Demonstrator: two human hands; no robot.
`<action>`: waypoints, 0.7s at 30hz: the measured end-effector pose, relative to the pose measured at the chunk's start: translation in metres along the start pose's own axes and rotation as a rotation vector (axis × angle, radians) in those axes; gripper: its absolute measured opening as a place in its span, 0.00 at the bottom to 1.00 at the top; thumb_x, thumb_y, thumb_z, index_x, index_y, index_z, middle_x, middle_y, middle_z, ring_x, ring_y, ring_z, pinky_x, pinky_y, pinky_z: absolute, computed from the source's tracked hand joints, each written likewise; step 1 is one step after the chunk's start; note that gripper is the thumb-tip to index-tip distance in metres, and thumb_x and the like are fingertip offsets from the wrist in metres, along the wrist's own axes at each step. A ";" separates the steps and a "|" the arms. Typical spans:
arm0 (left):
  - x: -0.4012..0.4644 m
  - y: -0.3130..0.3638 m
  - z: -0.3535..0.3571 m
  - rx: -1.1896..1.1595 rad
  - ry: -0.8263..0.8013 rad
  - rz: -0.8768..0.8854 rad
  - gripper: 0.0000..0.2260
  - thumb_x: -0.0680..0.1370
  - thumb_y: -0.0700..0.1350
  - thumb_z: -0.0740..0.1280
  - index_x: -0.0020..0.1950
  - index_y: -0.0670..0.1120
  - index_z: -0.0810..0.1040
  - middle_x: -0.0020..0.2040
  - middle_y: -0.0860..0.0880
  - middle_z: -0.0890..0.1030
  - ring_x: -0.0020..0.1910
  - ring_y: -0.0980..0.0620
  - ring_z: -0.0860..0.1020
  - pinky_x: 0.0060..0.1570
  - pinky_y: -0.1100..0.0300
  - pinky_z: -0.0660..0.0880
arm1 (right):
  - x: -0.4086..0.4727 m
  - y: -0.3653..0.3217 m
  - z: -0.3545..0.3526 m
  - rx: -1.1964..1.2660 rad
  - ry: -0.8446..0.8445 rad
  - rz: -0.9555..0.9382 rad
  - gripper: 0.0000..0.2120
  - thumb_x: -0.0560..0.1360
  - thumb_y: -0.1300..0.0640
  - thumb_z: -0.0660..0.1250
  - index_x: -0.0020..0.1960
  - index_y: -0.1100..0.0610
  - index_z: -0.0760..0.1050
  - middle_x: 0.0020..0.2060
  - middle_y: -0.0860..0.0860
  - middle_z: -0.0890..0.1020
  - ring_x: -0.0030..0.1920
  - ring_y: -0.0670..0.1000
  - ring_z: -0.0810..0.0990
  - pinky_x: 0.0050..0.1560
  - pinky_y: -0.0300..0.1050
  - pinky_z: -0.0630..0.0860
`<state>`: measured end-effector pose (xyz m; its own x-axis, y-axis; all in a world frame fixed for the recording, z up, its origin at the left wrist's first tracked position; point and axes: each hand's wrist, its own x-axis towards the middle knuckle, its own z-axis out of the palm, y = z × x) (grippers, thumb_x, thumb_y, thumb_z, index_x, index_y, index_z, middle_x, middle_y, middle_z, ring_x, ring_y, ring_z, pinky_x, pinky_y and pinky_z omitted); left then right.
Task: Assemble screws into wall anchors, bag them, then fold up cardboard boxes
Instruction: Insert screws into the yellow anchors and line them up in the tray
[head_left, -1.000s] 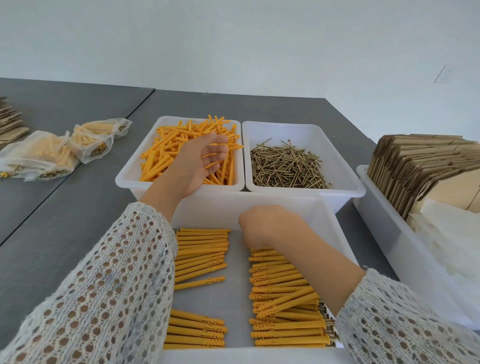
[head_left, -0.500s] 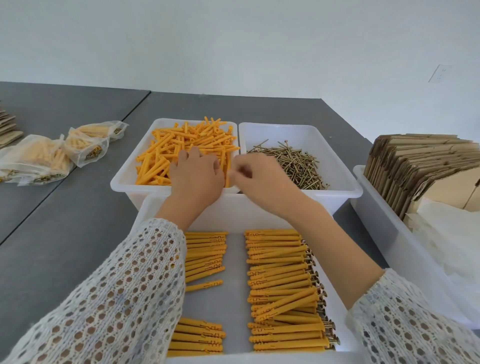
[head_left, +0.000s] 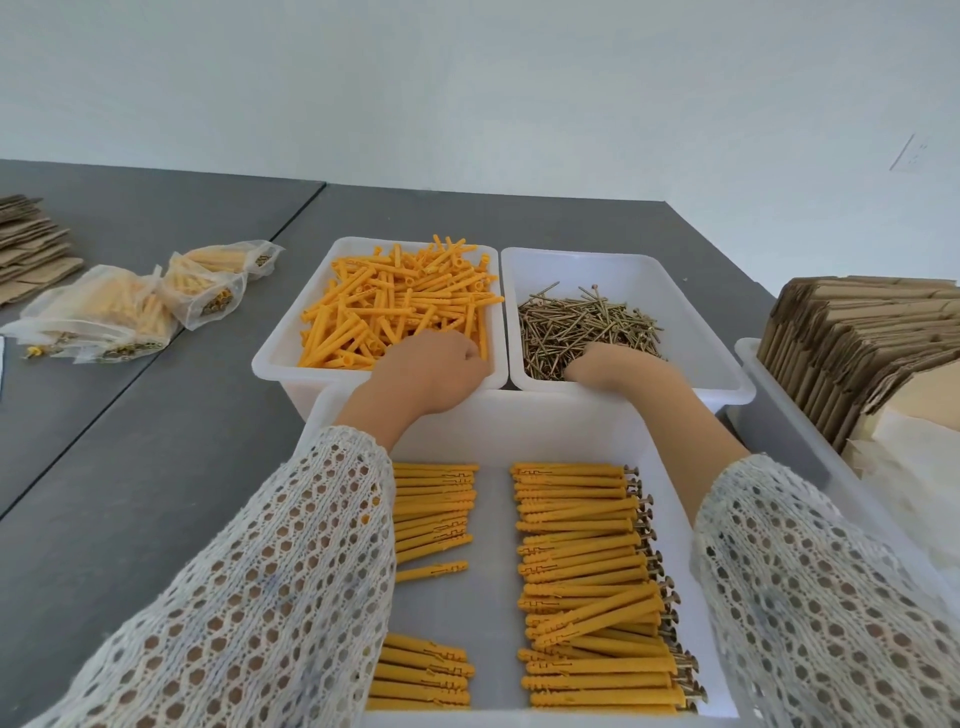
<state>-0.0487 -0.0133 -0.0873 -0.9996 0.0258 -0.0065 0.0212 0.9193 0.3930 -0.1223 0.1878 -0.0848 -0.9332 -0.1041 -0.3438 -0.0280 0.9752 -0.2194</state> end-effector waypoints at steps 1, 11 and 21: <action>0.000 -0.001 0.001 -0.029 0.032 0.010 0.12 0.79 0.44 0.57 0.36 0.45 0.67 0.34 0.48 0.71 0.34 0.48 0.69 0.35 0.54 0.66 | 0.000 -0.001 0.000 0.016 -0.002 0.016 0.23 0.80 0.53 0.55 0.73 0.59 0.64 0.68 0.58 0.71 0.58 0.58 0.72 0.56 0.51 0.68; 0.003 -0.006 0.006 -0.285 0.377 0.068 0.13 0.77 0.36 0.64 0.54 0.50 0.81 0.55 0.50 0.78 0.49 0.52 0.78 0.48 0.57 0.77 | 0.007 0.000 0.002 -0.001 0.006 0.068 0.08 0.76 0.52 0.56 0.46 0.57 0.68 0.45 0.54 0.73 0.50 0.57 0.70 0.57 0.54 0.69; 0.001 -0.006 0.005 -0.238 0.487 0.195 0.08 0.81 0.41 0.66 0.57 0.48 0.82 0.53 0.50 0.80 0.48 0.54 0.76 0.51 0.63 0.70 | 0.003 0.004 0.005 0.122 0.322 -0.011 0.13 0.77 0.64 0.55 0.34 0.57 0.62 0.32 0.52 0.69 0.31 0.50 0.66 0.30 0.42 0.62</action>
<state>-0.0497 -0.0167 -0.0941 -0.8709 -0.0498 0.4890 0.2579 0.8007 0.5407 -0.1237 0.1901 -0.0915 -0.9988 -0.0286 -0.0397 -0.0136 0.9420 -0.3353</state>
